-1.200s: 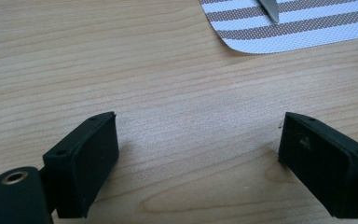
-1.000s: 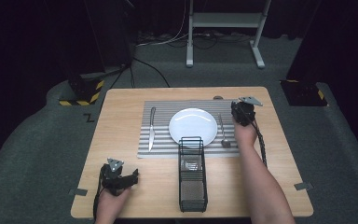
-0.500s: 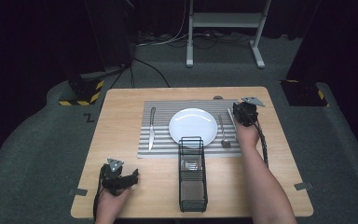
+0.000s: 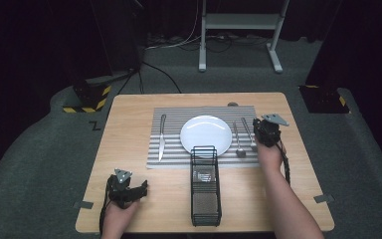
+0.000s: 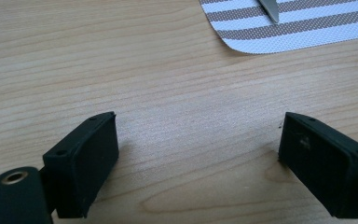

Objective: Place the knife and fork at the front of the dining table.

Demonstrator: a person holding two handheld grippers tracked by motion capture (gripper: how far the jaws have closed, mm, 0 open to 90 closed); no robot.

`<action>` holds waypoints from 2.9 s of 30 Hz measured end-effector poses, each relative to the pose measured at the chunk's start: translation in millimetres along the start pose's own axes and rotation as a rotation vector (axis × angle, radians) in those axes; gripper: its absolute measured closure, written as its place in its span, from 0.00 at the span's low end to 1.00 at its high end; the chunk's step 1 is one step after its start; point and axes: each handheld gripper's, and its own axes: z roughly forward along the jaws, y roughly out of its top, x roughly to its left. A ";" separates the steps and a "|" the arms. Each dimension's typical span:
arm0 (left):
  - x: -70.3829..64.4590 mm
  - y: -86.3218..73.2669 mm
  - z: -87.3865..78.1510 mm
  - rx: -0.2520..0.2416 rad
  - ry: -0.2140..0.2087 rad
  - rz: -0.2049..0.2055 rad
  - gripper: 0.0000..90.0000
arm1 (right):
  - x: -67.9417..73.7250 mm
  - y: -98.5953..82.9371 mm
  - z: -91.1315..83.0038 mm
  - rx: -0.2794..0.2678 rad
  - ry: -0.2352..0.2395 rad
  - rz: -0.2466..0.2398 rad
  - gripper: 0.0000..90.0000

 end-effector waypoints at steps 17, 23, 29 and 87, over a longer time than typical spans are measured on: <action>-0.1 0.0 0.0 0.000 0.000 0.000 0.13 | -16.5 -51.9 -45.0 0.104 0.013 0.003 0.93; 0.0 0.0 0.0 0.000 0.000 0.000 0.13 | -15.1 -58.2 -36.2 0.153 0.011 -0.004 0.93; 0.1 0.0 0.0 0.000 0.001 0.001 0.13 | -12.6 -58.8 -36.5 0.152 0.024 -0.012 0.93; -0.2 -0.4 -0.3 -0.001 0.001 -0.001 0.13 | -38.9 -125.2 -141.0 0.301 0.093 -0.073 0.15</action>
